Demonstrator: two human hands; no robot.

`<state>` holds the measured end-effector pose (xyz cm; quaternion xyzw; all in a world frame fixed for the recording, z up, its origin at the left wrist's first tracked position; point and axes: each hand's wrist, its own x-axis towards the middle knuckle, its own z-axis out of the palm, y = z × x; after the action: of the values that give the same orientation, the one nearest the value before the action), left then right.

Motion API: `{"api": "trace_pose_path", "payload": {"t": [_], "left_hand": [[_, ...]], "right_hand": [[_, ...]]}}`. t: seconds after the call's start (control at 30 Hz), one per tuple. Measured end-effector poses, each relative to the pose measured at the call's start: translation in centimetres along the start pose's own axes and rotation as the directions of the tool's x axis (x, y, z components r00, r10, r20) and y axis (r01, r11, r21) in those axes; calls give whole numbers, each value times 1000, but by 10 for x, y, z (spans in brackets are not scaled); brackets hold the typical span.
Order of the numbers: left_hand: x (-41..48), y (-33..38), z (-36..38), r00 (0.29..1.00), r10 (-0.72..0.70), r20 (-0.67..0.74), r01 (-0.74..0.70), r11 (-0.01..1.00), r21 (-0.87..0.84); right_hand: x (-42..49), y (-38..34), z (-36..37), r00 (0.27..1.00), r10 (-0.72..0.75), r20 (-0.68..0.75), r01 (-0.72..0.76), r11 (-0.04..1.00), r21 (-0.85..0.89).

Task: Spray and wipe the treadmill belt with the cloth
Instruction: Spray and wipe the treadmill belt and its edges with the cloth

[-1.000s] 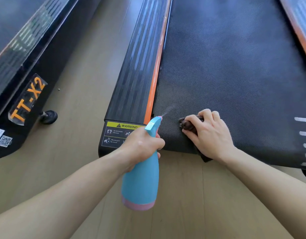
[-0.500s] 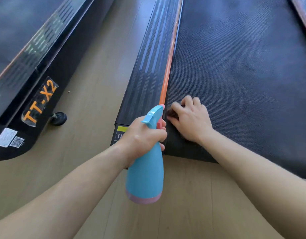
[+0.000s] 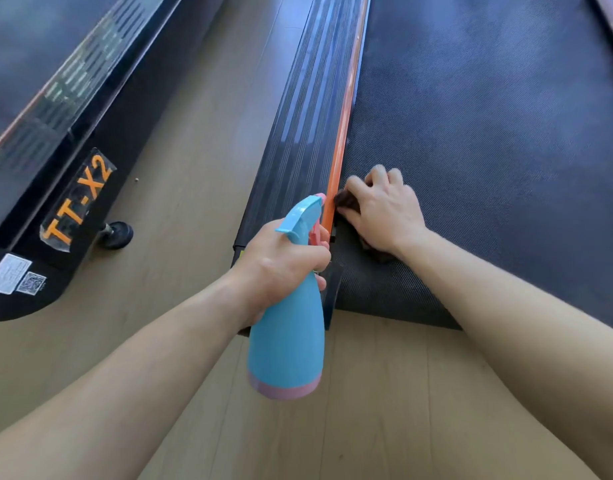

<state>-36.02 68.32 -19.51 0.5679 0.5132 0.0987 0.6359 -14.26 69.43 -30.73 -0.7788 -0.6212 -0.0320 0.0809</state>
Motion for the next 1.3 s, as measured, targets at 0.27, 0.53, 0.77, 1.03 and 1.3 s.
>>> {"api": "trace_pose_path", "payload": {"t": [0.27,0.53,0.77,1.03,1.3], "left_hand": [[6,-5,-1,999,-38,-9,38,999,18],[5,-2,17,998,-68,-15,68,998,-9],[-13,-21,43,974,-219,-58,217,976,-30],[-30,-24,56,952,-278,-126,281,960,5],[-42,-28,67,943,-293,-157,303,952,43]], "right_hand": [[-47,12,-7,968,-249,-10,249,968,16],[-9,8,-10,998,25,59,-27,999,41],[-86,24,-5,992,94,-82,-91,995,35],[-87,24,-5,992,92,-81,-88,994,58],[-89,24,-10,993,87,-74,-80,993,89]]}}
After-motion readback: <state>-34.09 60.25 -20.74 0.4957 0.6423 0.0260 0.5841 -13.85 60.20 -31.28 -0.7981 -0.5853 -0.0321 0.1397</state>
